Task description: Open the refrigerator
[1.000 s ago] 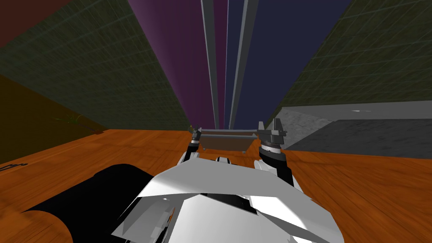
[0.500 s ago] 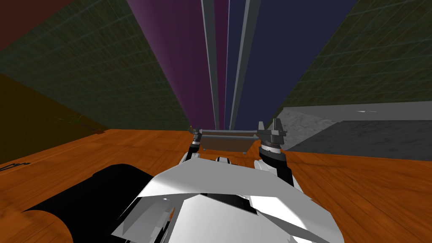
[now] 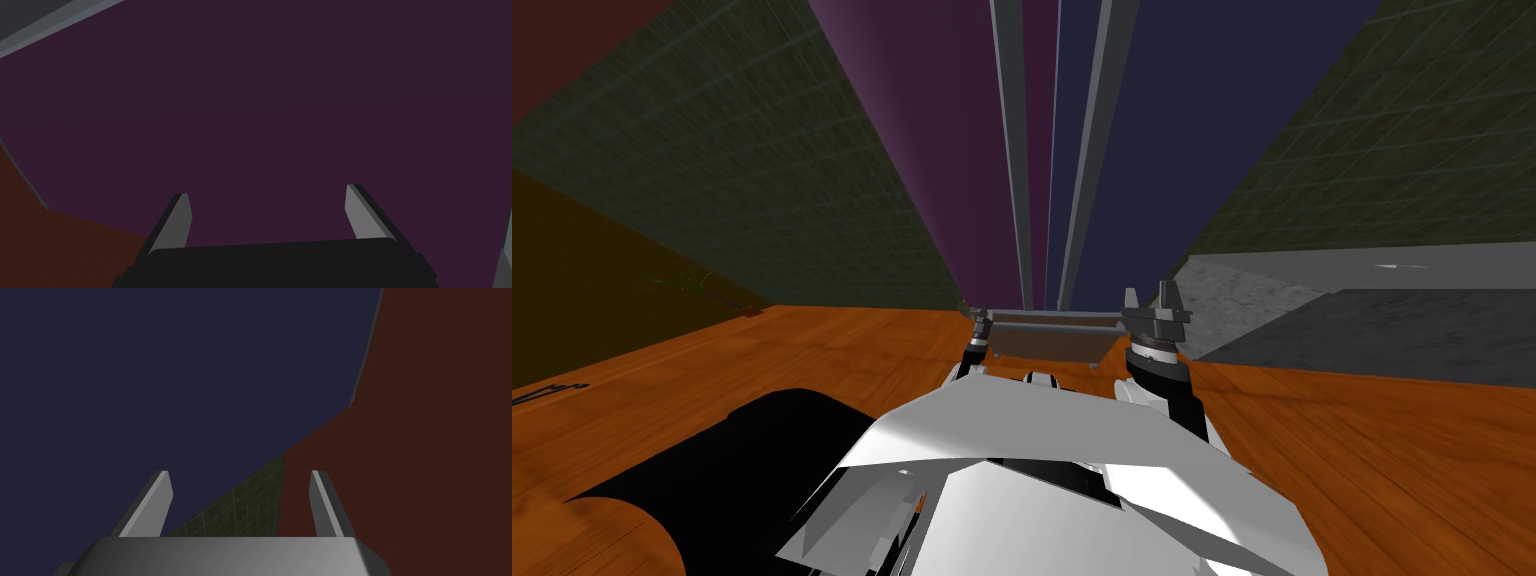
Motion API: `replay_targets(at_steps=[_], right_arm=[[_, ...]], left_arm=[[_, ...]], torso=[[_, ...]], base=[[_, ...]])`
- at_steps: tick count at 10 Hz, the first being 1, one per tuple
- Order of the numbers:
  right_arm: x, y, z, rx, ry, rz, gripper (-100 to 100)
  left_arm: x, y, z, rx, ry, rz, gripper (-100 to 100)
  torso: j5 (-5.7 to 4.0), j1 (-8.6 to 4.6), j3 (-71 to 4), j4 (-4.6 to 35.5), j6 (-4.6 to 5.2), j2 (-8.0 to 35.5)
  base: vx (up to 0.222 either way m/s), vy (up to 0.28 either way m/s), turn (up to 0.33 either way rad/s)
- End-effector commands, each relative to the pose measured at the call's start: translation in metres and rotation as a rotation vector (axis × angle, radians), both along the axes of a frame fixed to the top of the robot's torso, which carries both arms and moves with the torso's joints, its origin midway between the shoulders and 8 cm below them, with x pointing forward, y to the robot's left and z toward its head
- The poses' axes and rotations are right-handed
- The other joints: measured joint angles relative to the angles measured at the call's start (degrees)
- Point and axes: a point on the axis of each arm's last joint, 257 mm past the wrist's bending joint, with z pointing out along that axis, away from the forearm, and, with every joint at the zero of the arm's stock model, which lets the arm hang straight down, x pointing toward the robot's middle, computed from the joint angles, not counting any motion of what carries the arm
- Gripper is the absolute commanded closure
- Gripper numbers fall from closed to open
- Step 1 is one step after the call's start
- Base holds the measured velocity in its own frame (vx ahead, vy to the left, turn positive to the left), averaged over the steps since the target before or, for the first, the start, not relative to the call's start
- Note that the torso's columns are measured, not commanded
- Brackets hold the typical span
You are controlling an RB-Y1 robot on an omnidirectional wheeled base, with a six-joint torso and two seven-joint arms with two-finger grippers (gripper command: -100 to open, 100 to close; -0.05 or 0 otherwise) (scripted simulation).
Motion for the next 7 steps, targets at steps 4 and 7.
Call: replay_targets(at_steps=[4, 7], right_arm=[[0.0, 0.0, 0.0, 0.0, 0.0, 0.0, 0], [0.0, 0.0, 0.0, 0.0, 0.0, 0.0, 0]], left_arm=[[0.001, 0.004, -0.042, -0.007, 0.048, -0.002, -100], [0.0, 0.004, -0.063, -0.012, 0.064, -0.008, -100]], torso=[[0.0, -0.01, 0.0, 0.0, 0.0, 0.0], [0.0, -0.02, 0.0, 0.0, 0.0, 0.0]], base=[[0.031, 0.005, 0.013], [0.04, 0.005, 0.013]])
